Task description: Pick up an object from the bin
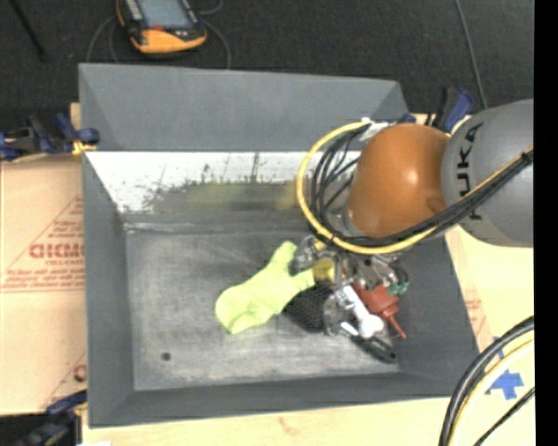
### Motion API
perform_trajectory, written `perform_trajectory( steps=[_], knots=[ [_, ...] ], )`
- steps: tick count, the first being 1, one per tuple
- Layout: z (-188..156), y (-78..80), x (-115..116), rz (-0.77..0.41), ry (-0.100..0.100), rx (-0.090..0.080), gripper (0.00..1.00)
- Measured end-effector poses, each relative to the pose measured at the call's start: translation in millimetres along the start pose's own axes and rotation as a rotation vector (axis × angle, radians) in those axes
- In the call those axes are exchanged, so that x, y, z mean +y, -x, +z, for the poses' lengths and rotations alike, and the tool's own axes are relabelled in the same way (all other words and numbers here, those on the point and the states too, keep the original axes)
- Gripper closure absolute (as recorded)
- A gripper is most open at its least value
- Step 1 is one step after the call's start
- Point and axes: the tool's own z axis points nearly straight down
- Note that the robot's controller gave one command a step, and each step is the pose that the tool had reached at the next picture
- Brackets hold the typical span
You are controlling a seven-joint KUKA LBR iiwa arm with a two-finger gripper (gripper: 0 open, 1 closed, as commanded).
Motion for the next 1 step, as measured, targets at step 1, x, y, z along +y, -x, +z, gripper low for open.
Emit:
perform_trajectory(
  steps=[1],
  knots=[
    [56.6,8.9,-0.4,-0.071,-0.006,-0.057,1.00]
  ],
)
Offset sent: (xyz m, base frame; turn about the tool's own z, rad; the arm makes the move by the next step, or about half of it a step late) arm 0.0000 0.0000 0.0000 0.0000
